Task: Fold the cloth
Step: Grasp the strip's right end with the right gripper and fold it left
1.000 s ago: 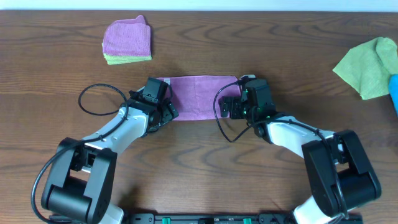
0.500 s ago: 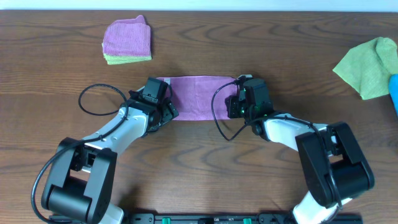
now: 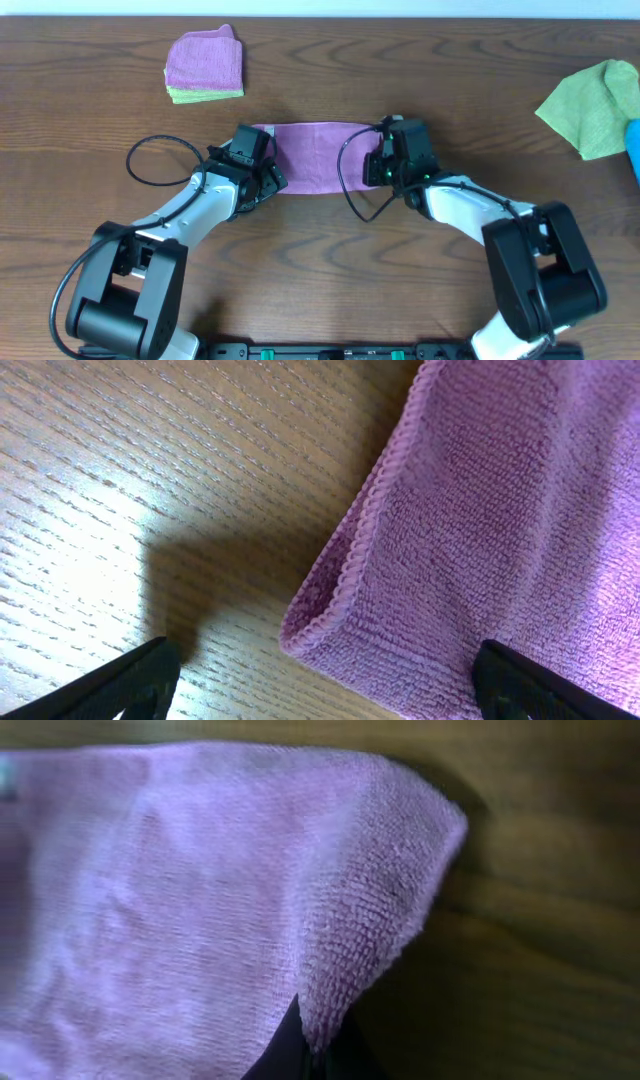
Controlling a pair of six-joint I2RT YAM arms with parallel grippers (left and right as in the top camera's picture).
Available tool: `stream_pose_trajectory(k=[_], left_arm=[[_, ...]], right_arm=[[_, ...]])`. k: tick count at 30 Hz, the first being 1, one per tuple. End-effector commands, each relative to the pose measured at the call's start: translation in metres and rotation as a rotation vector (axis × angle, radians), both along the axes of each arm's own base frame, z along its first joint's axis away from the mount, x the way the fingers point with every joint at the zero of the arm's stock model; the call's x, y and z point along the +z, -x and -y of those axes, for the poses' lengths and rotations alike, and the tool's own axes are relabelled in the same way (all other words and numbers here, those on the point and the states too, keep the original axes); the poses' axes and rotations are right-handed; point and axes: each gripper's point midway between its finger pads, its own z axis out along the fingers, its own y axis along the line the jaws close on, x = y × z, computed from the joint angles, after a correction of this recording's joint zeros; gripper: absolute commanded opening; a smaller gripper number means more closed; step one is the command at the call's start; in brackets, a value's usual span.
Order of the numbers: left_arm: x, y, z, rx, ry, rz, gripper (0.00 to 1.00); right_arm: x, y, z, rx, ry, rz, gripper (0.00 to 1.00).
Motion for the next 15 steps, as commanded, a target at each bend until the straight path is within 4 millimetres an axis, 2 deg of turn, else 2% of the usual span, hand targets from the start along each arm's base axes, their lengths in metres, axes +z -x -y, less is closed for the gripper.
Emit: stream_pose_trajectory(k=[1,9,15], left_arm=[[0.015,-0.003,0.003,-0.023,0.011,0.038,0.95],[0.027,0.0,-0.002,-0.035,-0.008,0.053,0.95],[0.059,0.001,-0.021,-0.014,-0.049,0.122,0.95]], right_arm=[[0.029,-0.006,-0.02,0.055,-0.017,0.048,0.01],[0.037,0.004,-0.045,0.119,0.024,0.033,0.01],[0.05,0.007,-0.062,0.174,0.062,0.043,0.01]])
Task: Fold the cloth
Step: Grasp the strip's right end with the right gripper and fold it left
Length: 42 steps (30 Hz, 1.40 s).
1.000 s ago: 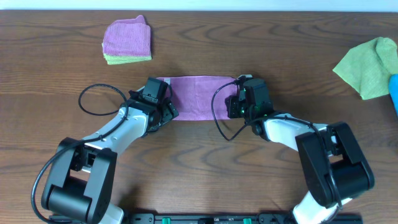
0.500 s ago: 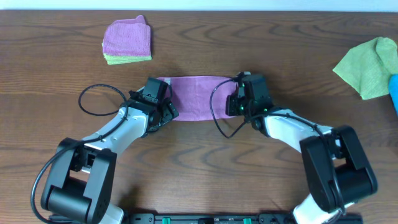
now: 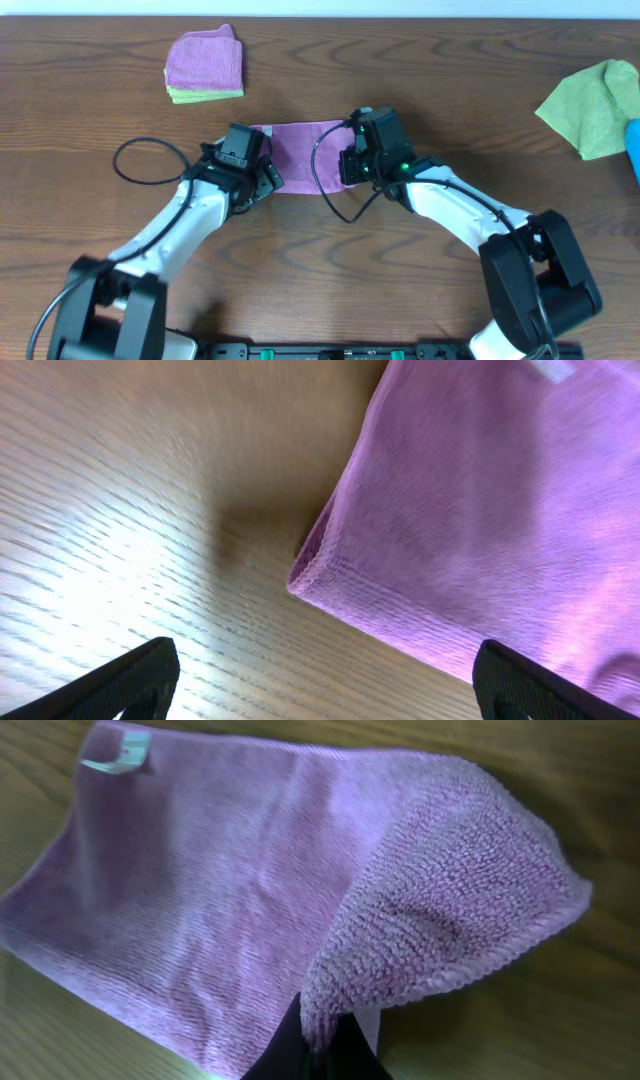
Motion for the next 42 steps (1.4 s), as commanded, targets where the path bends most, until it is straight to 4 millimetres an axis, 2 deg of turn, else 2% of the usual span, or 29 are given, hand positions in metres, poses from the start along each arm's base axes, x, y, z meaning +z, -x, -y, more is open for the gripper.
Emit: stream_pose_trajectory(k=[1,7,12,19,24,33,37,42], left_arm=[[0.024,-0.004,-0.017,0.021,-0.044,0.069,0.95],[0.047,0.007,-0.037,0.043,-0.06,0.089,0.95],[0.05,0.021,-0.041,0.044,-0.069,0.058,0.95],[0.066,0.026,-0.052,0.038,-0.121,0.099,0.95],[0.077,0.031,-0.056,0.034,-0.131,0.124,0.95],[0.077,0.04,-0.045,0.003,-0.068,0.097,0.95],[0.076,0.043,-0.045,0.002,-0.068,0.087,0.95],[0.075,0.043,-0.045,0.002,-0.069,0.084,0.95]], right_arm=[[0.024,-0.006,-0.014,0.039,0.002,0.065,0.01],[0.037,-0.009,-0.025,0.057,-0.01,0.089,0.02],[0.038,-0.004,-0.034,0.081,-0.01,0.095,0.01],[0.04,0.007,-0.053,0.133,-0.012,0.106,0.01],[0.045,0.003,-0.056,0.119,0.019,0.139,0.01],[0.036,-0.006,-0.053,0.087,0.053,0.157,0.01],[0.03,-0.007,-0.06,0.099,0.058,0.149,0.01],[0.035,-0.006,-0.071,0.114,0.052,0.167,0.01]])
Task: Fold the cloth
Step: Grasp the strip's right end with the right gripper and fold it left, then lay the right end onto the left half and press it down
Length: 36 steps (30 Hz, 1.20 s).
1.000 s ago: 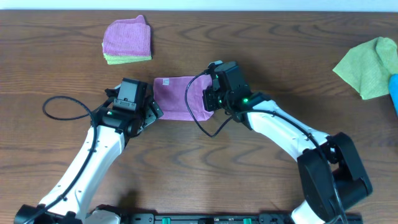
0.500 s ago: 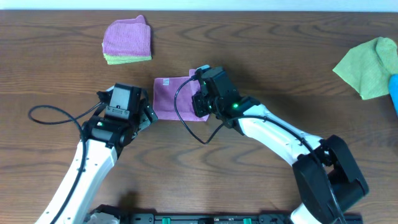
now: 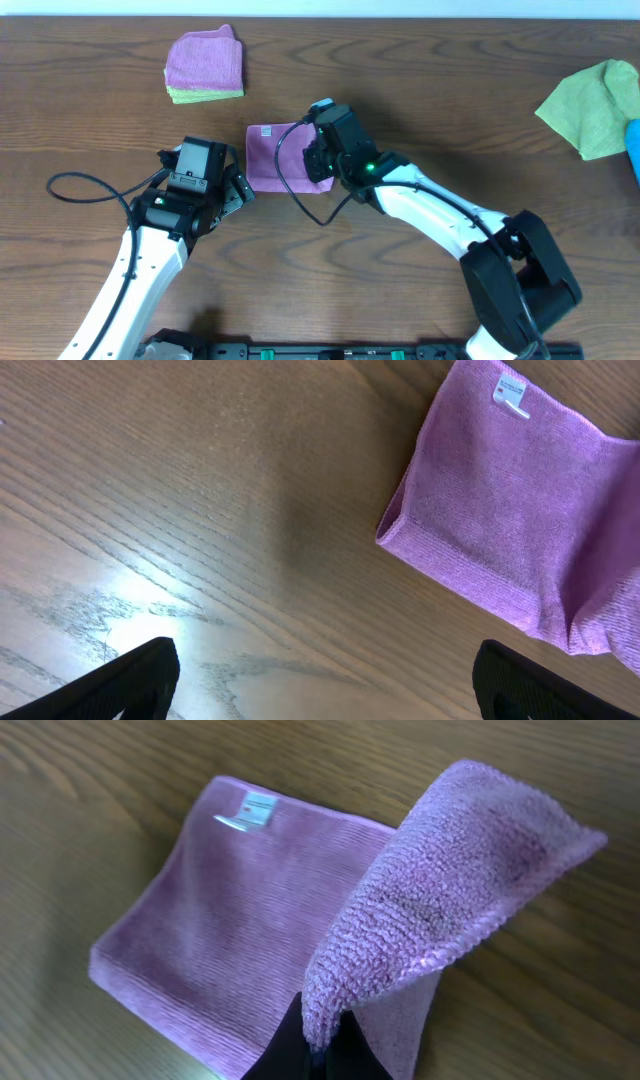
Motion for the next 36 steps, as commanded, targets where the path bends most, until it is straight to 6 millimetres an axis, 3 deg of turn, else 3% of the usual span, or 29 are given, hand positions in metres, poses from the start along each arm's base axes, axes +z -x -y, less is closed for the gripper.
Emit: stream_pose_trajectory(k=[1,26,36], left_arm=[[0.004,0.0,-0.001,-0.01,0.001,0.011,0.95],[0.004,0.0,0.001,-0.015,0.01,0.009,0.95],[0.004,0.0,0.001,-0.015,0.01,0.009,0.95]], right_arm=[[0.007,-0.003,-0.009,0.016,0.008,0.032,0.01],[-0.006,0.006,-0.055,0.043,-0.044,0.018,0.01],[-0.017,0.008,-0.064,0.044,-0.049,0.0,0.01]])
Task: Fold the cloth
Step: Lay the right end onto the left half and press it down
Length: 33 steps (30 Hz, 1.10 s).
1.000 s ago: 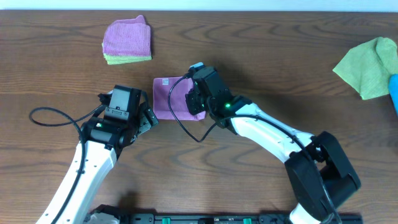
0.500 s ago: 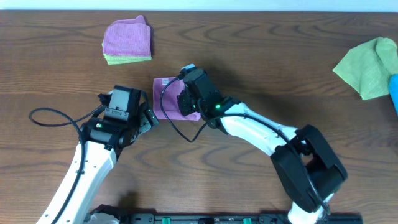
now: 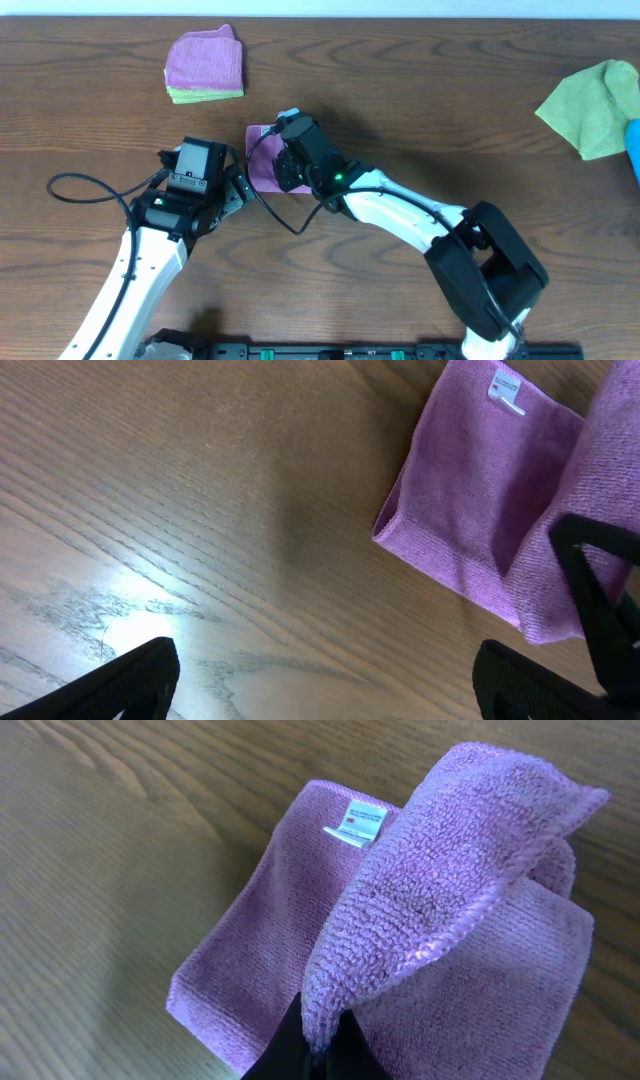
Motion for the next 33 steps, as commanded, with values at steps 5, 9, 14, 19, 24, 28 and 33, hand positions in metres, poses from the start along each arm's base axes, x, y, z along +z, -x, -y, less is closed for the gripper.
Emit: stream_pose_trajectory(k=[5,9,14,19,24,28,33], left_arm=[[0.004,0.0,0.0,-0.011,0.003,0.009,0.95],[0.003,0.0,0.0,-0.012,0.003,0.008,0.95],[0.003,0.0,0.0,-0.012,0.003,0.008,0.95],[0.004,0.0,0.0,-0.012,0.003,0.009,0.95],[0.003,0.0,0.0,-0.012,0.003,0.008,0.95],[0.004,0.0,0.0,-0.012,0.003,0.009,0.95],[0.004,-0.001,0.0,-0.018,-0.001,0.011,0.95]], right_arm=[[0.002,-0.005,-0.016,0.001,-0.029,0.005,0.01],[0.004,-0.003,-0.023,0.012,-0.032,0.013,0.01],[0.005,-0.002,-0.025,0.012,-0.034,0.022,0.01],[0.008,0.002,-0.033,0.027,-0.047,0.034,0.13],[0.002,0.005,-0.037,0.015,-0.06,0.013,0.71],[-0.002,0.006,-0.038,0.011,-0.061,0.0,0.99],[-0.001,0.006,-0.038,0.01,-0.063,0.001,0.99]])
